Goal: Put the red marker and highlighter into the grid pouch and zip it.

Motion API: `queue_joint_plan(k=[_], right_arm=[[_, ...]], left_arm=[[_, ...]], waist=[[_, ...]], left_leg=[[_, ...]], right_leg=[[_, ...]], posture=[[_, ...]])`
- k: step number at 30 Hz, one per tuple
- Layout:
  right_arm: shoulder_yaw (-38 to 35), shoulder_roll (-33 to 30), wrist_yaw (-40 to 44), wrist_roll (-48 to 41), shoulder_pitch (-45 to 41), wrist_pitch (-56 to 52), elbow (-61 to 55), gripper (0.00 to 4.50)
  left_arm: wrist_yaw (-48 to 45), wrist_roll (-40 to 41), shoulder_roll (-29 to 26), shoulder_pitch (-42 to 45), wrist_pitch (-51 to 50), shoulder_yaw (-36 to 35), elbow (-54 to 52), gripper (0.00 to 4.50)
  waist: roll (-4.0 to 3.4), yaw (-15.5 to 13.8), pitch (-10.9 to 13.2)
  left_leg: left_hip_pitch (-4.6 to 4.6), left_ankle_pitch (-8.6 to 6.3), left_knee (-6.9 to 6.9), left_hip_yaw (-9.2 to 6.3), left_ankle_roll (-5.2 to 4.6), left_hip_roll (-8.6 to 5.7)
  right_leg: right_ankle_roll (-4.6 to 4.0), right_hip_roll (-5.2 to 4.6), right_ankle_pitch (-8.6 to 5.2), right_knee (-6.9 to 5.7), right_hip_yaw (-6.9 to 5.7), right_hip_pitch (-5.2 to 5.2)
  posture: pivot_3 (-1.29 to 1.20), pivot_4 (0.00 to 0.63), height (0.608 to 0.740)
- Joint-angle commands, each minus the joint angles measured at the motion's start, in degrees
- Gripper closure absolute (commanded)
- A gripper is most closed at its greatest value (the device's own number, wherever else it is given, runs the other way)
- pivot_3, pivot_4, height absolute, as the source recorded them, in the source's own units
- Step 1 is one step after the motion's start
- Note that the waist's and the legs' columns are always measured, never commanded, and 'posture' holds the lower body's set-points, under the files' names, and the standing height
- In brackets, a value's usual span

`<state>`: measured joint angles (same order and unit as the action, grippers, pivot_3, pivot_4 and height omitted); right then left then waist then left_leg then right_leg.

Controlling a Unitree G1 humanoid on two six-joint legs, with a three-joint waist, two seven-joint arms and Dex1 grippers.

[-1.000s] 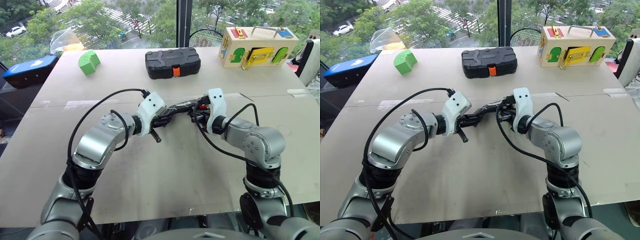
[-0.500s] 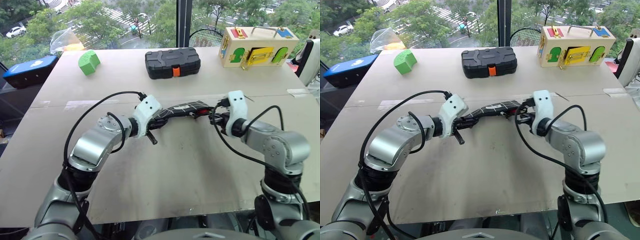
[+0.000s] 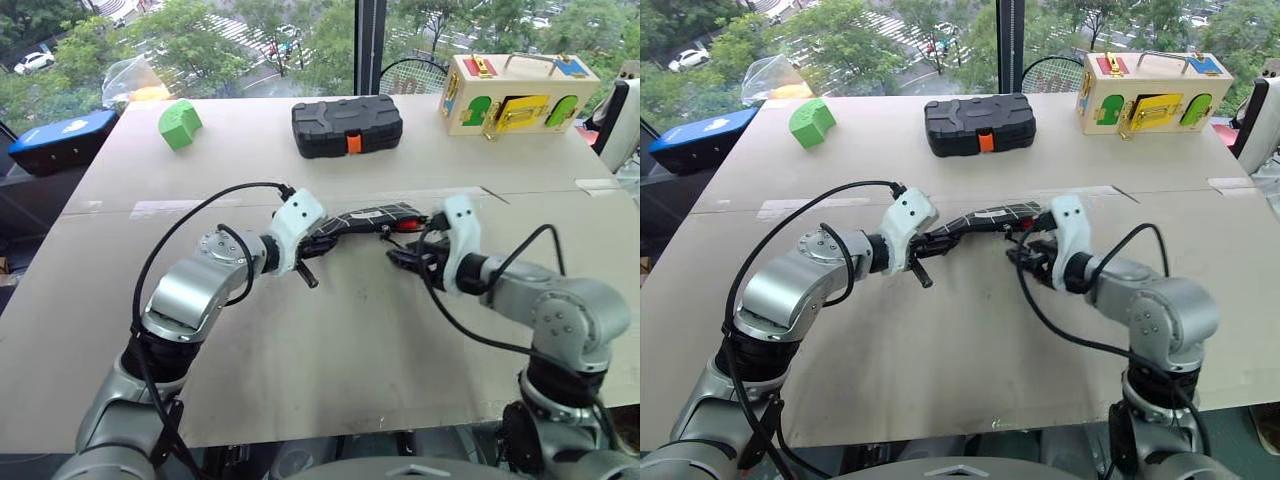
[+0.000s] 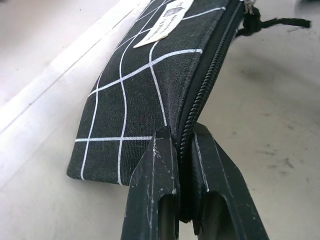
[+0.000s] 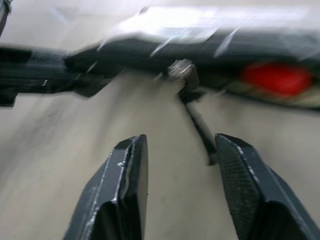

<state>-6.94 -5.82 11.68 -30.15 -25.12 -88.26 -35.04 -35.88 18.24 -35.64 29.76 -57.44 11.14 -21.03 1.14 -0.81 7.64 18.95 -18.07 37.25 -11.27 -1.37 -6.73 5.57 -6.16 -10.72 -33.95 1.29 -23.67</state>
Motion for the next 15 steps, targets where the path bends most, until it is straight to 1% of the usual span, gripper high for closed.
queue_joint_plan(k=[1,5,15], right_arm=[[1.13,3.73,-4.52,3.08,0.13,4.82,-0.28,2.55],[1.99,8.25,-8.4,6.26,-0.06,10.54,2.94,2.55],[2.61,13.31,-12.98,10.63,-1.87,21.78,11.74,2.55]], left_arm=[[0.24,0.79,0.18,1.98,-0.9,-1.9,-1.59,4.5],[0.2,0.98,0.3,2.32,-1.75,-1.77,-2.03,4.5],[-0.1,1.37,-0.44,2.66,-2.17,-1.01,-2.87,4.5]], waist=[[-0.01,0.08,0.0],[-0.03,0.24,0.0],[-0.06,0.57,0.02]], left_leg=[[0.0,0.0,0.02,0.02,0.0,-0.01],[-0.07,0.0,-0.04,0.02,0.02,-0.03],[-0.08,0.02,-0.08,0.01,0.05,-0.03]], right_leg=[[0.0,0.0,0.0,-0.02,0.01,-0.01],[0.0,0.04,0.0,-0.05,0.01,-0.01],[-0.01,0.07,0.0,-0.04,0.01,-0.02]], posture=[[0.0,0.15,0.74],[0.0,0.15,0.74],[0.0,0.15,0.74]])
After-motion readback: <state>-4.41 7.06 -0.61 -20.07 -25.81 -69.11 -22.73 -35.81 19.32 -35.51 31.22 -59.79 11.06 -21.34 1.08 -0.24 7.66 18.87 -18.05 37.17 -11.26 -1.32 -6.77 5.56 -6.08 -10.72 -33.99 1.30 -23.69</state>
